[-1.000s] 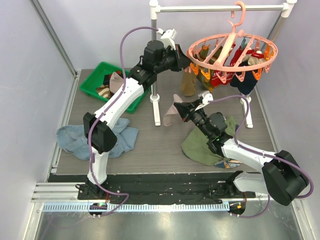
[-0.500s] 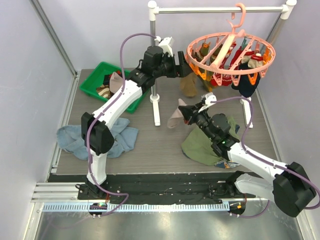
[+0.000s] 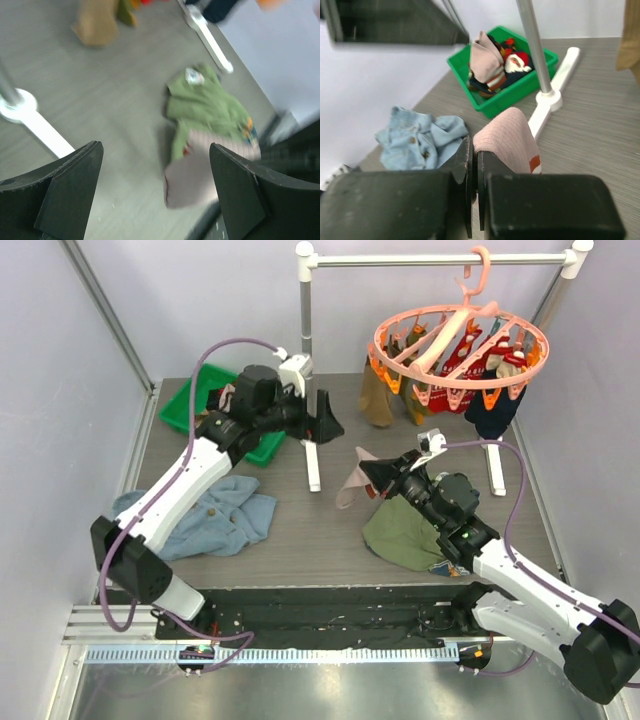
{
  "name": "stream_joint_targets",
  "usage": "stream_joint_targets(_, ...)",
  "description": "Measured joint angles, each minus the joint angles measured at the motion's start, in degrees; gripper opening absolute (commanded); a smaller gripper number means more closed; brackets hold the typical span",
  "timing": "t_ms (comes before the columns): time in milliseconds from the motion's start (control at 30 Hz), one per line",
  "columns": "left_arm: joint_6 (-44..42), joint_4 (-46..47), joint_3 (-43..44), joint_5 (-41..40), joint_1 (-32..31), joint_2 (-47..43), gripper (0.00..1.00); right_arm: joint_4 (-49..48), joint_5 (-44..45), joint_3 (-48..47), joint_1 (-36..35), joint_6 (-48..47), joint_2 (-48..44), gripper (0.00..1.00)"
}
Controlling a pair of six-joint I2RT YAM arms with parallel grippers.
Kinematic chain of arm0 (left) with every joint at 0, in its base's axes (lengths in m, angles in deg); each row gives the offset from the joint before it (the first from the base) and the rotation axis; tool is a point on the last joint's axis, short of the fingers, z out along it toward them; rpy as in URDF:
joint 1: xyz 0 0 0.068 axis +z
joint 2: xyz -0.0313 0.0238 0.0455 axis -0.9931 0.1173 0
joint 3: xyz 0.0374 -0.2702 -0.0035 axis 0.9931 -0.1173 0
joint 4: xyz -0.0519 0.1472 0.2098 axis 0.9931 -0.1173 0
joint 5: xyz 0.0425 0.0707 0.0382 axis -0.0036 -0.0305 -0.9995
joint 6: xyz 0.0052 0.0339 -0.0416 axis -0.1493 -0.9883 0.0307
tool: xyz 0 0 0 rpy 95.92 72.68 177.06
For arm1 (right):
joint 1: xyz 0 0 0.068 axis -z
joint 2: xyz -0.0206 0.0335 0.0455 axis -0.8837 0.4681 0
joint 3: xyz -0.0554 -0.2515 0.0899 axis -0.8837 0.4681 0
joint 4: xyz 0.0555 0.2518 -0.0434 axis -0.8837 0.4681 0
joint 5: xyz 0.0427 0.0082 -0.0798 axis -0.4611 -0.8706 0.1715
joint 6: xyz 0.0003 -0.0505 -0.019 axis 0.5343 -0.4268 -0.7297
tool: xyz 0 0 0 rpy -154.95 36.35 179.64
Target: Remove the socks clipped to the hanger
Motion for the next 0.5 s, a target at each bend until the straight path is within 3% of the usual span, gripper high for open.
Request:
stream_joint_targets(233, -4.44, -1.51, -13.03, 13.18, -0.33, -6.36, 0.92, -2.21, -2.25, 0.00, 0.00, 5.31, -0.85, 0.01)
stream_joint_targets(500, -4.74, -1.22, -15.10, 22.36, -1.07, -5.79, 0.93, -6.95, -3.10, 0.02, 0.00, 9.33, 0.26, 0.01)
